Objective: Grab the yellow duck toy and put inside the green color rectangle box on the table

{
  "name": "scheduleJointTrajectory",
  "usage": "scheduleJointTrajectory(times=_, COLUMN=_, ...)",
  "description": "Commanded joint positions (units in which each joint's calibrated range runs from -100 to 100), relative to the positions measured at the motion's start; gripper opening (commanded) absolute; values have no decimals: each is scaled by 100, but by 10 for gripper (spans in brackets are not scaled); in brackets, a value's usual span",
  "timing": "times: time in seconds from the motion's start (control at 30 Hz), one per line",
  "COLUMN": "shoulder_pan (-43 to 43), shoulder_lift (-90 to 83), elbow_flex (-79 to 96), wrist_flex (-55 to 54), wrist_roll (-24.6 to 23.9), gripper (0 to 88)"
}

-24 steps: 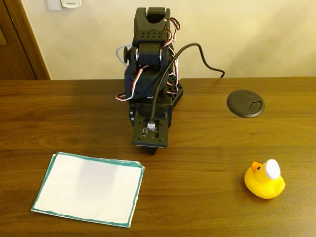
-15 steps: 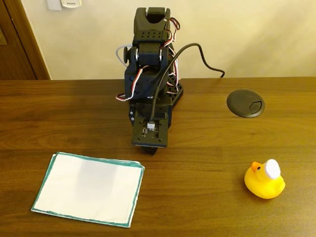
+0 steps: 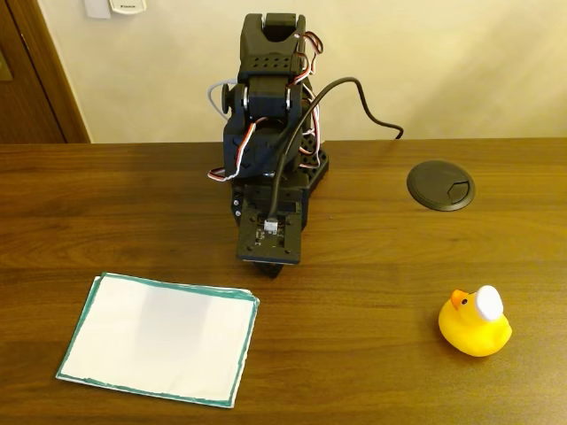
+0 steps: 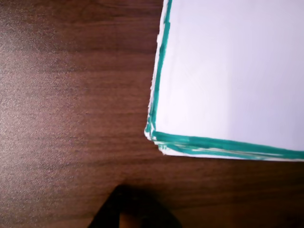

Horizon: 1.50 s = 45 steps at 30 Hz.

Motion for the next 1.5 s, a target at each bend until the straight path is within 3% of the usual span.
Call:
scheduleJointTrajectory(times=0.0, shoulder_pan=-13, shoulder_lift=-2, elbow_flex=11, wrist_flex=33, wrist_roll=-20, gripper=8)
scheduleJointTrajectory(times=0.4, shoulder_pan=-283, shoulder_lift=-2, elbow_flex=-89, wrist_flex=-44, wrist_roll=137, gripper=9)
scheduleJointTrajectory(times=0.43, shoulder_pan=-292, shoulder_lift=-2, elbow_flex=-153, wrist_flex=-44, wrist_roll=176, gripper=58)
scheduleJointTrajectory(times=0.5, shoulder_pan=-266, shoulder_lift=-2, elbow_flex=-399, wrist_flex=110, wrist_roll=200, gripper=235)
scheduleJointTrajectory(times=0.7, shoulder_pan=-144, shoulder_lift=-2, elbow_flex=-1892, wrist_flex=331, wrist_roll=508, gripper=303)
scheduleJointTrajectory(times=0.83, shoulder_pan=-562, shoulder_lift=33, elbow_flex=-2420, wrist_flex=33, wrist_roll=576, gripper=306)
scheduleJointTrajectory(times=1.07, shoulder_pan=-2078, shoulder_lift=164, elbow_flex=-2028, wrist_flex=-1245, wrist_roll=117, gripper=301)
scheduleJointTrajectory(times=1.33, shoulder_pan=-2314, shoulder_lift=4180, elbow_flex=-4195, wrist_flex=-1305, wrist_roll=581, gripper=299)
scheduleJointTrajectory(times=1.47, shoulder_pan=-2758, shoulder_lift=5419, elbow_flex=-4459, wrist_flex=-1441, wrist_roll=698, gripper=299)
